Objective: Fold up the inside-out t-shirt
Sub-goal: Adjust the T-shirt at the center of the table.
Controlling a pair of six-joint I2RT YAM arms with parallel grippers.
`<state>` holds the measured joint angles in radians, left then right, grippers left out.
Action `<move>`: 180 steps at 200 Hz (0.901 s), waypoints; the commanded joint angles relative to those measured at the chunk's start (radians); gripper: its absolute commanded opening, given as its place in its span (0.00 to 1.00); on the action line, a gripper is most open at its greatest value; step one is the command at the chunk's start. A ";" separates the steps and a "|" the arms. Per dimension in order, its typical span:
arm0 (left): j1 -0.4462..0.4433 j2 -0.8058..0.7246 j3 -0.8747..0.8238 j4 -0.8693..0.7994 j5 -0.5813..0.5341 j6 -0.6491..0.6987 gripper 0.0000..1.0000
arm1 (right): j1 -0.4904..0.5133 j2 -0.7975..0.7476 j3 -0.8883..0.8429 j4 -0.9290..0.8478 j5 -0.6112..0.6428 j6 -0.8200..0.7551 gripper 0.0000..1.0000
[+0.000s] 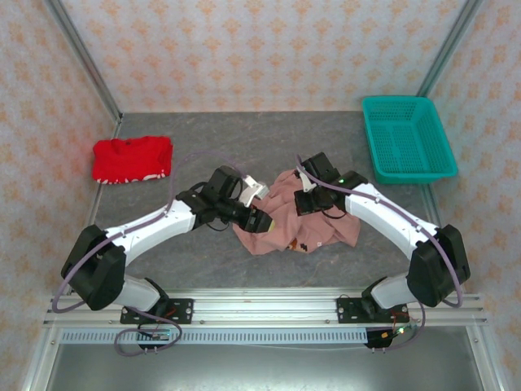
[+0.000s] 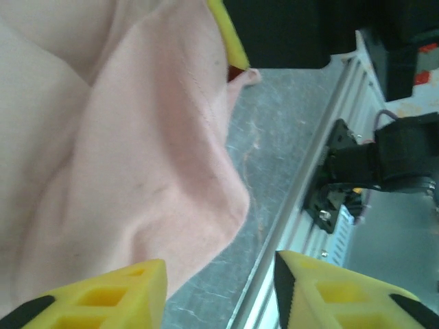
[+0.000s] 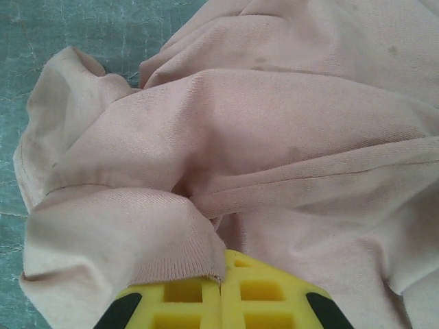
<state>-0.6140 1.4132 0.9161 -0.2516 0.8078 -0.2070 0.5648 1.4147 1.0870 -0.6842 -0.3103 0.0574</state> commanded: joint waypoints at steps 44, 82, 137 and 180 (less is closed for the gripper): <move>-0.213 -0.057 0.007 -0.016 -0.452 0.122 0.66 | -0.047 -0.003 0.016 0.034 -0.101 0.031 0.00; -0.367 0.064 0.051 0.049 -0.701 0.123 0.71 | -0.062 0.004 0.009 0.034 -0.111 0.034 0.00; -0.406 0.183 0.082 0.135 -0.930 0.103 0.33 | -0.078 -0.003 -0.011 0.037 -0.119 0.035 0.00; -0.201 0.008 -0.099 0.235 -0.594 0.026 0.05 | -0.088 -0.033 -0.022 0.042 -0.140 0.033 0.00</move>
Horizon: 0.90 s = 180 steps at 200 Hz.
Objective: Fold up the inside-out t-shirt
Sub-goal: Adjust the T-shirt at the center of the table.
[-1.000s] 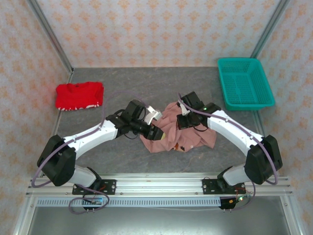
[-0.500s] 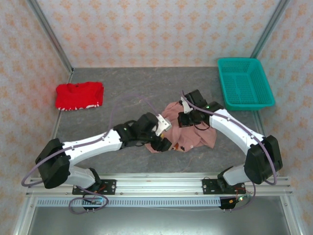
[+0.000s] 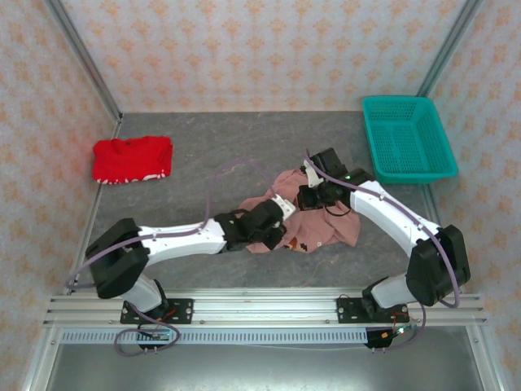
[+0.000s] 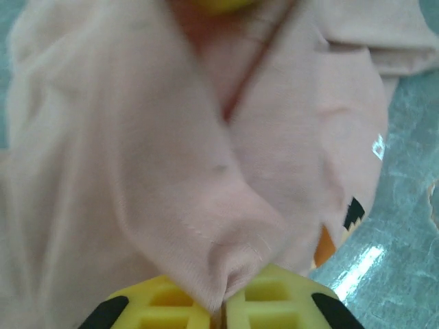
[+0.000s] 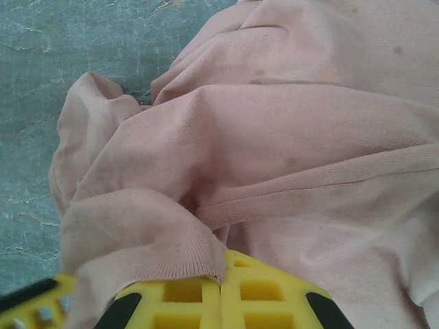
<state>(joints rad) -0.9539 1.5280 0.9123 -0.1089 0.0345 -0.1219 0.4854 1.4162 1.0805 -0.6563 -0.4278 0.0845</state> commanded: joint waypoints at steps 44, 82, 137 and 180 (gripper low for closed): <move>0.388 -0.178 -0.224 0.271 0.569 -0.195 0.02 | -0.008 -0.012 0.006 0.045 -0.084 0.007 0.00; 0.465 -0.165 -0.248 0.355 0.732 -0.241 0.07 | -0.008 0.027 0.021 0.033 -0.041 -0.006 0.00; 0.447 -0.144 -0.250 0.575 1.064 -0.363 0.05 | -0.008 0.001 -0.038 0.161 -0.190 0.001 0.00; 0.394 -0.236 -0.218 0.405 1.053 -0.237 0.00 | -0.008 0.026 0.005 0.008 0.076 -0.015 0.19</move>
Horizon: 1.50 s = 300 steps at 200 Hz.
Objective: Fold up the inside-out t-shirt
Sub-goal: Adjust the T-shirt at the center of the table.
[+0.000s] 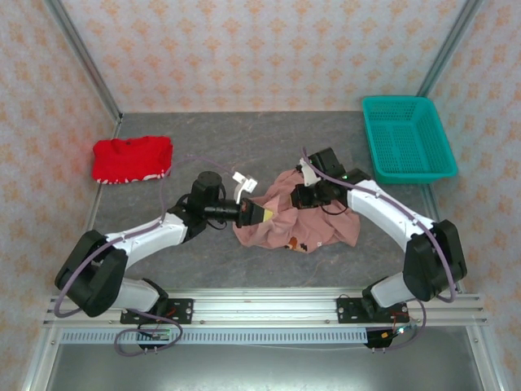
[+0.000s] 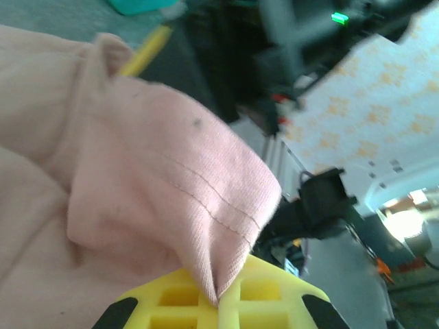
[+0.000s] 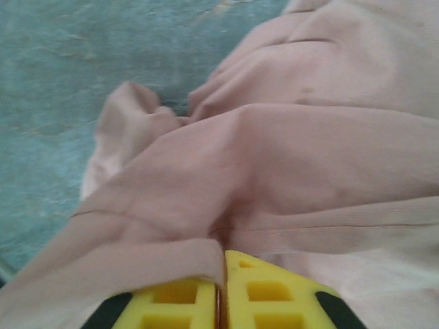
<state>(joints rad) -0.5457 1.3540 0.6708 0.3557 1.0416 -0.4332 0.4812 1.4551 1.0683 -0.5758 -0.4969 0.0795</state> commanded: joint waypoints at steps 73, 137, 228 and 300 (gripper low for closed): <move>0.005 -0.029 0.033 -0.017 -0.012 0.004 0.00 | 0.074 -0.405 -0.260 0.289 -0.295 -0.158 0.38; 0.005 -0.057 0.035 -0.056 -0.020 0.015 0.00 | 0.102 -0.335 -0.342 0.514 -0.441 -0.178 0.41; 0.007 -0.067 0.039 -0.075 -0.030 0.027 0.00 | 0.102 -0.292 -0.332 0.512 -0.459 -0.198 0.13; 0.013 -0.086 0.056 -0.195 -0.117 0.111 0.25 | 0.102 -0.357 -0.269 0.333 -0.374 -0.130 0.00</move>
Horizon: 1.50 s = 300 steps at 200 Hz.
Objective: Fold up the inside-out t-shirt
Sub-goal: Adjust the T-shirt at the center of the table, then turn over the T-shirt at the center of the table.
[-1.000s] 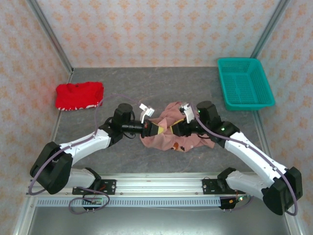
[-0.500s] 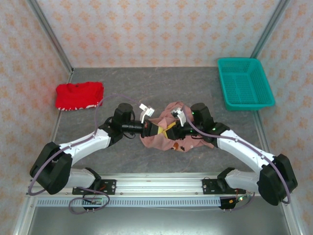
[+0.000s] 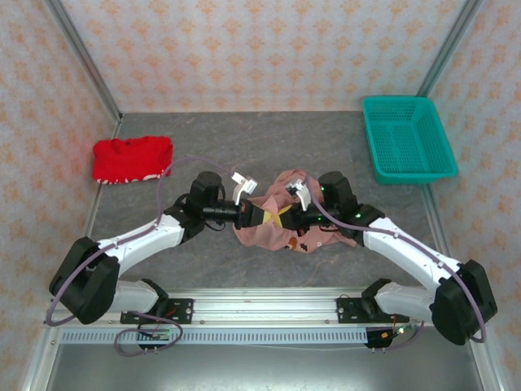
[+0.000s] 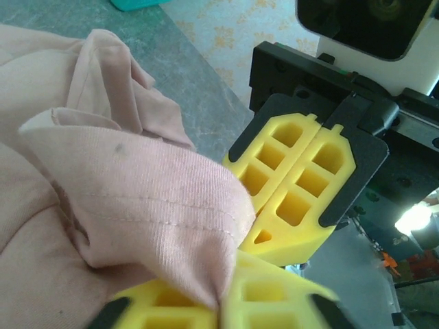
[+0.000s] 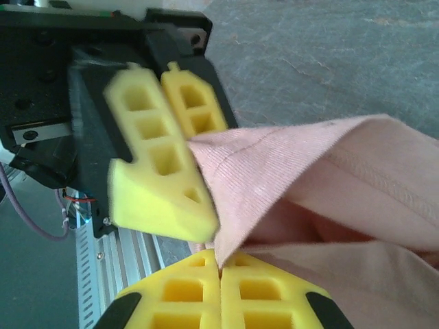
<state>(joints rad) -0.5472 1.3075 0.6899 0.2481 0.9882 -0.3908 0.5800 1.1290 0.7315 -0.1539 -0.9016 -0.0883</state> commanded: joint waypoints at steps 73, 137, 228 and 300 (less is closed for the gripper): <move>-0.067 -0.028 0.051 -0.234 -0.212 0.221 0.55 | 0.018 0.014 0.238 -0.300 0.105 0.108 0.00; -0.075 0.003 0.047 -0.301 -0.294 0.201 0.02 | -0.027 0.104 0.385 -0.532 0.369 0.159 0.37; -0.049 -0.031 0.071 -0.365 -0.457 0.102 0.65 | -0.125 0.535 0.583 -0.382 0.906 0.172 0.53; 0.124 0.317 0.289 -0.496 -0.508 -0.045 0.79 | -0.174 0.626 0.525 -0.488 0.690 0.138 0.69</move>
<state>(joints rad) -0.4126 1.5387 0.9401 -0.1768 0.4442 -0.4000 0.4046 1.7855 1.2968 -0.5835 -0.1383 0.0620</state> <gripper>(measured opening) 0.793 0.683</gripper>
